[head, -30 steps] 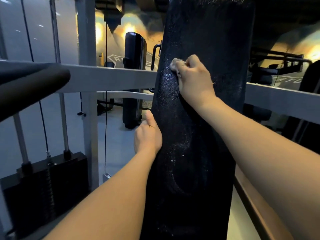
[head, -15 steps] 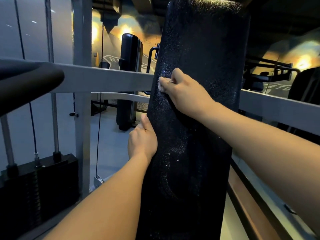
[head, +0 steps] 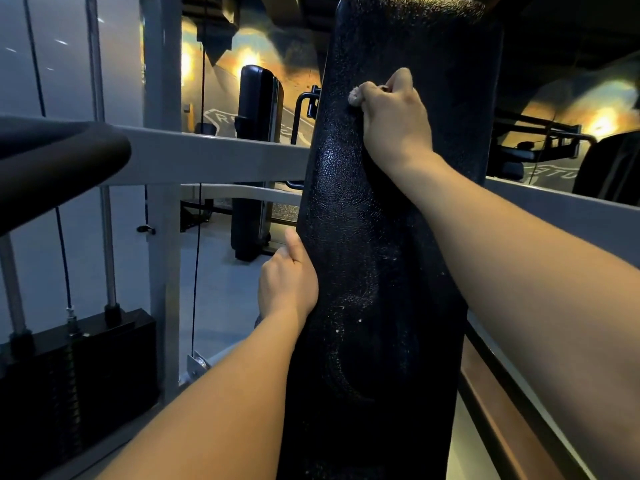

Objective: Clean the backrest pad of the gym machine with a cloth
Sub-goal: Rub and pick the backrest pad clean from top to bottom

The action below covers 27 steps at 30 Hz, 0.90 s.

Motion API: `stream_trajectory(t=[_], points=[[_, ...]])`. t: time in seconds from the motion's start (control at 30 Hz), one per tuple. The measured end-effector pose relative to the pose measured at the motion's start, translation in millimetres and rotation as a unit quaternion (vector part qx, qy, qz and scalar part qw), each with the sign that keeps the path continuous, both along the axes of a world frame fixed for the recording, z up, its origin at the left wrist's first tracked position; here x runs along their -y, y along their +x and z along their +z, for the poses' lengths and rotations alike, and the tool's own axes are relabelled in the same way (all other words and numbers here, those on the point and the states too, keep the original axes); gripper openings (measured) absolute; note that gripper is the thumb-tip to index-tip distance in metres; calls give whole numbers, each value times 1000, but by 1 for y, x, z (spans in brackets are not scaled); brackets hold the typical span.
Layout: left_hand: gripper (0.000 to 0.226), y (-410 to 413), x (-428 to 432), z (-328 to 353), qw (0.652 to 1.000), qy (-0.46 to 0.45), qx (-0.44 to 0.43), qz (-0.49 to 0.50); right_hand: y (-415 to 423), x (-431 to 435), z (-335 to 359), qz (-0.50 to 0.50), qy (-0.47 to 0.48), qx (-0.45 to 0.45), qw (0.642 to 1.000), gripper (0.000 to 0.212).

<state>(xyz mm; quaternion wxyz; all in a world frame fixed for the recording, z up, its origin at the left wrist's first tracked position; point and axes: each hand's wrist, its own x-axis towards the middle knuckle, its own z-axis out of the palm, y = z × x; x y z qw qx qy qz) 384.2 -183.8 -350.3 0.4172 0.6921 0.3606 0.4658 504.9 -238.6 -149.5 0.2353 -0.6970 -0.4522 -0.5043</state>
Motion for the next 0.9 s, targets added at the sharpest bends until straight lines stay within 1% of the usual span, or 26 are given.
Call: stream_trajectory(t=[0.13,0.2,0.27,0.37,0.43,0.47,0.53,0.57,0.6,0.63,0.67,0.7,0.77,0.8,0.83,0.87,0.9], points=[[82,0,-1,-3,1000,5,10,4,8,-15,21,-7,57,-4,998,26],[82,1,-2,-3,1000,10,17,-1,7,-25,22,-16,55,-4,998,29],[81,0,0,-1,1000,12,18,0,2,-30,11,-8,33,17,999,32],[81,-1,0,-1,1000,0,17,-1,-8,-21,-23,32,-25,59,997,34],[81,-1,0,-1,1000,-10,18,-4,-14,-8,-49,72,-71,99,990,29],[81,-1,0,-1,1000,-13,15,-6,-16,-1,-61,104,-104,120,982,24],[82,-1,2,-1,1000,-10,14,-5,-18,13,-75,151,-190,170,955,15],[81,-1,3,-1,1000,-7,17,-3,-18,17,-72,152,-233,198,940,16],[82,-1,4,0,1000,-6,19,-2,-16,18,-61,141,-253,222,931,19],[83,-1,4,0,1000,-6,21,-3,-12,13,-45,121,-240,231,935,22],[83,-1,4,0,1000,-6,22,-3,-6,7,-26,97,-196,228,949,26],[84,0,3,0,1000,-6,24,-3,-3,2,-4,63,-136,197,969,29],[83,0,2,-1,1000,-3,24,-1,5,-8,24,31,-31,91,995,27],[82,0,2,-1,1000,-1,22,-1,4,-12,25,14,-9,52,998,26],[81,0,2,-2,1000,1,21,-1,-2,-16,16,3,-8,32,999,29],[81,0,2,-2,1000,3,19,-1,-8,-18,1,12,-23,35,999,34],[82,1,2,-2,1000,4,19,-1,-15,-17,-18,34,-48,62,996,35]])
